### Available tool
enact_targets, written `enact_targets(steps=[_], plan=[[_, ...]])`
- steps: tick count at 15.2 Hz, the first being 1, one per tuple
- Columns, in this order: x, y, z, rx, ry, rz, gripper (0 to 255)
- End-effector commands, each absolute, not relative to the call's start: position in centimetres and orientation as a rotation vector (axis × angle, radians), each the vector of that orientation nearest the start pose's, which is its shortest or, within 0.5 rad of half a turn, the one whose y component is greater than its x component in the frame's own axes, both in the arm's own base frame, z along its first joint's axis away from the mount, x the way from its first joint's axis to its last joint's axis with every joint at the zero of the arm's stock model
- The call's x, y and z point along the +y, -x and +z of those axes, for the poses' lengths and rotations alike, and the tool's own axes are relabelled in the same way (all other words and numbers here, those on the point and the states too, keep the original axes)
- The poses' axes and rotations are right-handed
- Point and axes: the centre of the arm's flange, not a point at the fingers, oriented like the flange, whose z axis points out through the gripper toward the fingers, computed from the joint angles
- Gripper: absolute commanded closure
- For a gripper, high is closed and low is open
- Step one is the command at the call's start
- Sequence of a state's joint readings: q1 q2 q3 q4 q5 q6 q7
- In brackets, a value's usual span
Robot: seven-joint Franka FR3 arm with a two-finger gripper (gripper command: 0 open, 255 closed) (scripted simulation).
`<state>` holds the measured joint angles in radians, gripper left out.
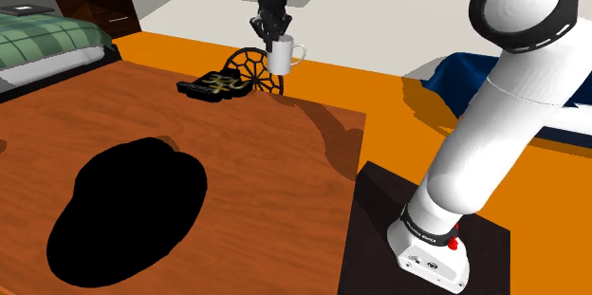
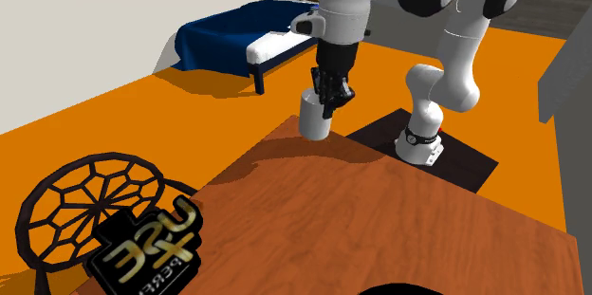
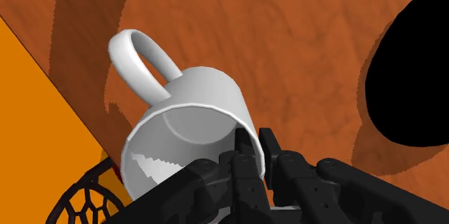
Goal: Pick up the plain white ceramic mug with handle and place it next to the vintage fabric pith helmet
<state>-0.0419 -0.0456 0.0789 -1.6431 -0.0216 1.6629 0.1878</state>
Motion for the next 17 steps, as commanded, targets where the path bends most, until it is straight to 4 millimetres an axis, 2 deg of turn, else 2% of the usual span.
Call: enact_targets(steps=[1, 17], plan=[[4.1, -53.7, 62.4, 0.238, 3.149, -0.106, 255], [22.4, -43.9, 62.5, 0.238, 3.149, -0.106, 255]])
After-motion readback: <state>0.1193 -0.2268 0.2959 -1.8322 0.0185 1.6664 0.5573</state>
